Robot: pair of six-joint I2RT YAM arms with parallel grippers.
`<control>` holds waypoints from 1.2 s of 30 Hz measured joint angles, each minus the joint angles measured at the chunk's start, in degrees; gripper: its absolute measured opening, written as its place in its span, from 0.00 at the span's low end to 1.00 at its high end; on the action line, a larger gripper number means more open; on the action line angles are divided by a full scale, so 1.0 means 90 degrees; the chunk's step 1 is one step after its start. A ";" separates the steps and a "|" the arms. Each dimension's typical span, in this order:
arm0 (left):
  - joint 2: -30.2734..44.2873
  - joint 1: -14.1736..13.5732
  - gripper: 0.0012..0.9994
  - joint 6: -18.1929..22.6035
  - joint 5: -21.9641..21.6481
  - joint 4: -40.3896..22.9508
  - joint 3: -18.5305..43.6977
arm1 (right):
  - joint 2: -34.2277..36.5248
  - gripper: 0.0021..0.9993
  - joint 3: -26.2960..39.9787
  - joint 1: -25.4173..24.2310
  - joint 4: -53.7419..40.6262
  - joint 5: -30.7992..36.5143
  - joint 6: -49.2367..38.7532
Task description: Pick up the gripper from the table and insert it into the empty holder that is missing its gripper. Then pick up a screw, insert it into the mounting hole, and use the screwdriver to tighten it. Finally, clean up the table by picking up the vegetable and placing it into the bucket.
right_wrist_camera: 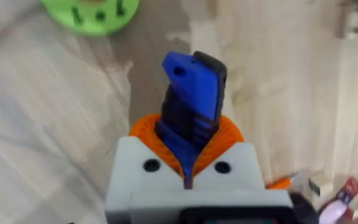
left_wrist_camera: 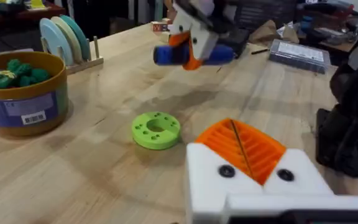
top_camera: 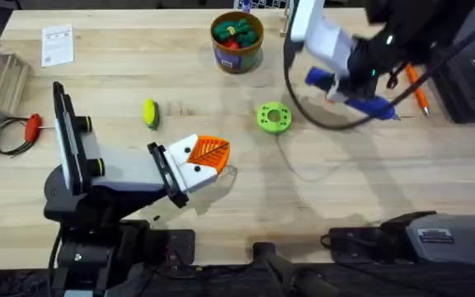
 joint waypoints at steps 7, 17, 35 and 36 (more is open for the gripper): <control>0.0001 0.0000 0.00 0.0000 0.0000 0.0000 0.0000 | -0.0001 0.02 -0.1068 -0.0341 0.1099 0.0024 -0.1081; 0.0001 0.0000 0.00 0.0000 0.0000 0.0000 0.0000 | 0.0668 0.02 -0.1476 -0.0754 0.1561 0.0006 -0.1907; 0.0000 0.0000 0.27 0.0018 0.0000 0.0001 0.0000 | 0.0110 0.98 -0.1469 -0.0338 0.1481 0.0016 -0.1710; -0.0001 0.0000 0.42 0.0019 0.0000 0.0000 0.0000 | -0.0077 0.98 -0.1469 -0.0262 0.1483 0.0016 -0.1597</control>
